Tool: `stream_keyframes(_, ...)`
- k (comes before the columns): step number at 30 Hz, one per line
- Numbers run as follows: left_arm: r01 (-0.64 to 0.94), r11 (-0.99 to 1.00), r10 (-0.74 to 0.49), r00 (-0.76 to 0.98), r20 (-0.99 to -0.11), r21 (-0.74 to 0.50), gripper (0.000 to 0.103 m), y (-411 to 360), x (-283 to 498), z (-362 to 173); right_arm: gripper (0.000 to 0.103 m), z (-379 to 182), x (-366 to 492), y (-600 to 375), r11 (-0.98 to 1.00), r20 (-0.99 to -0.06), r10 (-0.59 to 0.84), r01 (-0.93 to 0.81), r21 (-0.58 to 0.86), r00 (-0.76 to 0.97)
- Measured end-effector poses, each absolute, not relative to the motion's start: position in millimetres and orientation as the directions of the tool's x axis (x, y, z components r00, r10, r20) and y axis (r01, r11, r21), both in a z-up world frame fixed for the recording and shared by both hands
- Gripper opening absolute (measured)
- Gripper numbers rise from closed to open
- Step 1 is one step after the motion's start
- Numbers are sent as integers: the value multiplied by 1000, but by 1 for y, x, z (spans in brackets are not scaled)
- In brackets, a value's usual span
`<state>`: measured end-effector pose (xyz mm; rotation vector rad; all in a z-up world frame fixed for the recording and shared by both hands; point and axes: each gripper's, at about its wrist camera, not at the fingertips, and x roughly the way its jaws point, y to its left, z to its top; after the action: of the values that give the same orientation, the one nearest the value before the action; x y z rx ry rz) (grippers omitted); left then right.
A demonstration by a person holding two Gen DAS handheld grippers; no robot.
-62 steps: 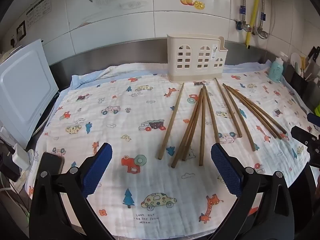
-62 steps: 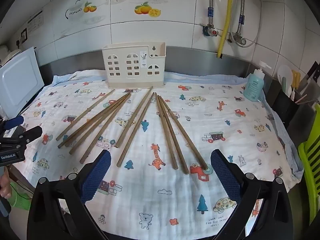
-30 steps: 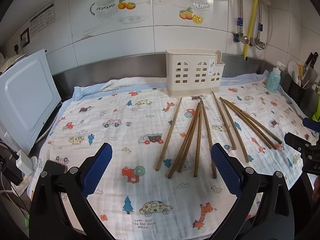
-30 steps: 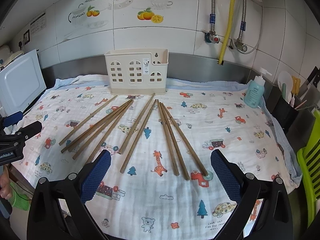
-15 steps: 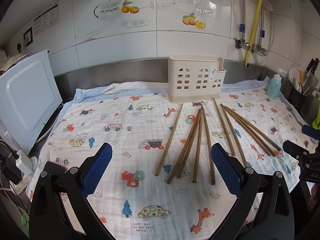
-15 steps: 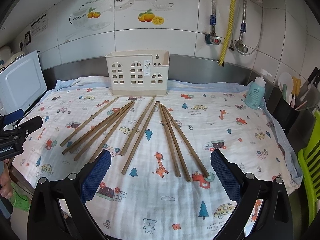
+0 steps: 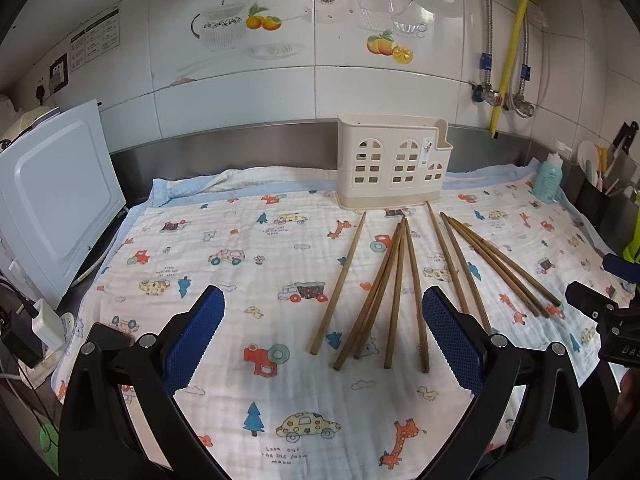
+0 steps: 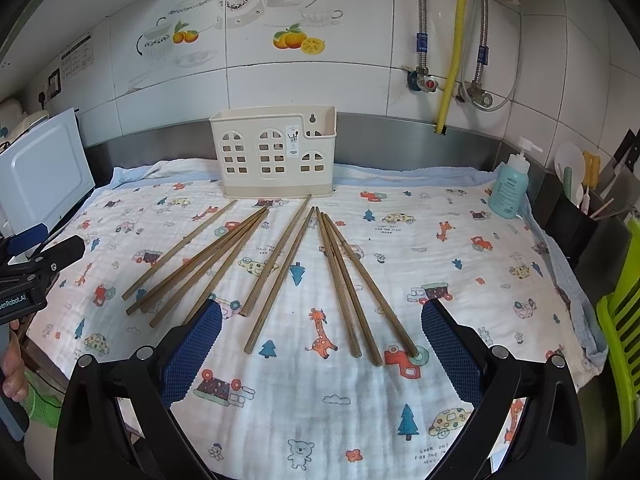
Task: Organize utensils
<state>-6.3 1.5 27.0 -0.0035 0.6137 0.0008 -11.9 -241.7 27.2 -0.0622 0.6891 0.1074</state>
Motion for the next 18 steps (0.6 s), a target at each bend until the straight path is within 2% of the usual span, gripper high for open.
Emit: stream_keyframes(18,-3,1000,3,821,-571,0,98,-1,-8,29,97,33,-15,-241,992,-621,87,-126,-19,779)
